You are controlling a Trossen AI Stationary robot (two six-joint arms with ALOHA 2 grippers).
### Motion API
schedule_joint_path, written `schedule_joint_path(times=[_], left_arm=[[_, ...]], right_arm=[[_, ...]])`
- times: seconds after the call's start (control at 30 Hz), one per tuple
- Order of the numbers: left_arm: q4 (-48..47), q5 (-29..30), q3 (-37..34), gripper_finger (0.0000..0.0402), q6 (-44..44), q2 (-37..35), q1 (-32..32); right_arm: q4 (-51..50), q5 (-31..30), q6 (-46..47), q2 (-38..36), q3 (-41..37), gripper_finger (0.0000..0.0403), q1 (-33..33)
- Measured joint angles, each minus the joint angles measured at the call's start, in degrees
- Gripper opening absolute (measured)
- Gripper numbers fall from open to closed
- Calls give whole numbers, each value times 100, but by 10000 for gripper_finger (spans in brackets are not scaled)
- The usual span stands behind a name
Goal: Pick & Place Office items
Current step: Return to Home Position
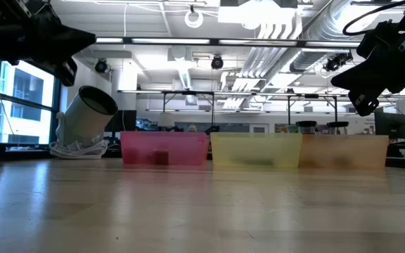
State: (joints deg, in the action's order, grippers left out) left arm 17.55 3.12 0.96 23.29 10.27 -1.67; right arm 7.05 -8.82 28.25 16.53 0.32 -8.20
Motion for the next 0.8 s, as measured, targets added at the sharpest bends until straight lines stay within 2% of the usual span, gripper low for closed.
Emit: schedule_joint_path(times=[0.8], left_arm=[[10, 56, -18, 4, 67, -1, 0]], right_arm=[[-2, 0, -2, 0, 0, 2, 0]])
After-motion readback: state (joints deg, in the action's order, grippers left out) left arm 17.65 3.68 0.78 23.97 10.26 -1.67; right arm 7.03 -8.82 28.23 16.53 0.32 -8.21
